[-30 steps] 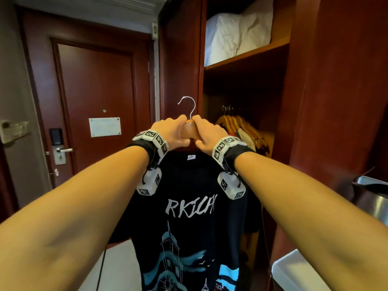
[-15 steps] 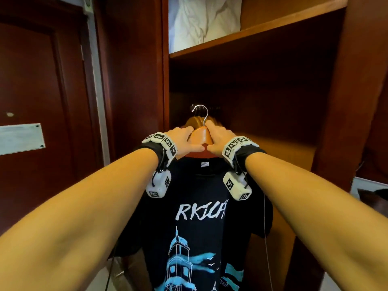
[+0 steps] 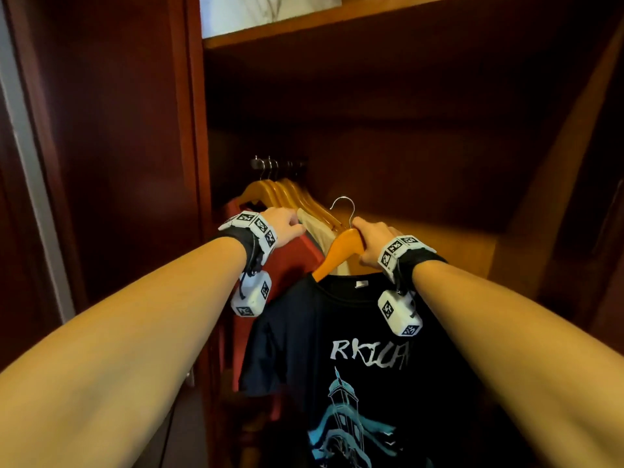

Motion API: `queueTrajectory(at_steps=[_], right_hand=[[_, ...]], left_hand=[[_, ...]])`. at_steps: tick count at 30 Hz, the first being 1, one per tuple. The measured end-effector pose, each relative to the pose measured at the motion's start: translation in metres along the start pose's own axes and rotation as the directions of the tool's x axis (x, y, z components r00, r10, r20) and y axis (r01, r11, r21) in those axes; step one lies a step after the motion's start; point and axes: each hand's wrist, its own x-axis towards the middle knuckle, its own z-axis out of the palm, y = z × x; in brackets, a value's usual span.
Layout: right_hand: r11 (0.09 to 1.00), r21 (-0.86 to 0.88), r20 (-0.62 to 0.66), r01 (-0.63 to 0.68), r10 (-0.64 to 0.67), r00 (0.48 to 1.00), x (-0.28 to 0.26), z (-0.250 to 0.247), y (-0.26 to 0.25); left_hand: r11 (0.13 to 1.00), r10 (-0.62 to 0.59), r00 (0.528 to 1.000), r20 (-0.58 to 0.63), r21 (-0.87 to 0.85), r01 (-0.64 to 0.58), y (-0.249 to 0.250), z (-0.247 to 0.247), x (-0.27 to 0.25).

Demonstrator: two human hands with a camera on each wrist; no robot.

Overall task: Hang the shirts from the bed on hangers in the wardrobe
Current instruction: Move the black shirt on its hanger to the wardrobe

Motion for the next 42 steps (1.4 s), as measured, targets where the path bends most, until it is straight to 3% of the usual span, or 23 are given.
queueTrajectory(at_steps=[9, 14, 22, 26, 32, 42], right_hand=[[0.993, -0.113, 0.152, -0.032, 0.049, 0.987, 0.057, 0.022, 0.045], [0.989, -0.146, 0.196, -0.025, 0.054, 0.979, 0.077, 0.031, 0.055], [0.978, -0.208, 0.296, -0.029, 0.091, 0.951, 0.107, 0.043, 0.065], [0.963, -0.265, 0.318, -0.047, 0.134, 0.939, 0.117, 0.050, 0.075], [0.961, -0.272, 0.356, -0.054, 0.152, 0.922, 0.134, 0.057, 0.069], [0.971, -0.228, 0.324, -0.066, 0.139, 0.936, 0.152, 0.074, 0.053]], left_hand=[[0.998, 0.041, 0.999, -0.023, -0.051, -0.042, 0.002, 0.049, 0.079], [0.992, 0.116, 0.993, -0.014, 0.045, -0.115, 0.003, 0.066, 0.112], [0.936, 0.127, 0.967, 0.223, 0.296, -0.191, -0.003, 0.085, 0.158], [0.906, 0.134, 0.966, 0.221, 0.367, -0.210, -0.006, 0.081, 0.166], [0.949, 0.161, 0.954, 0.254, 0.225, -0.220, -0.028, 0.081, 0.178], [0.954, 0.174, 0.939, 0.298, 0.187, -0.236, -0.043, 0.089, 0.187]])
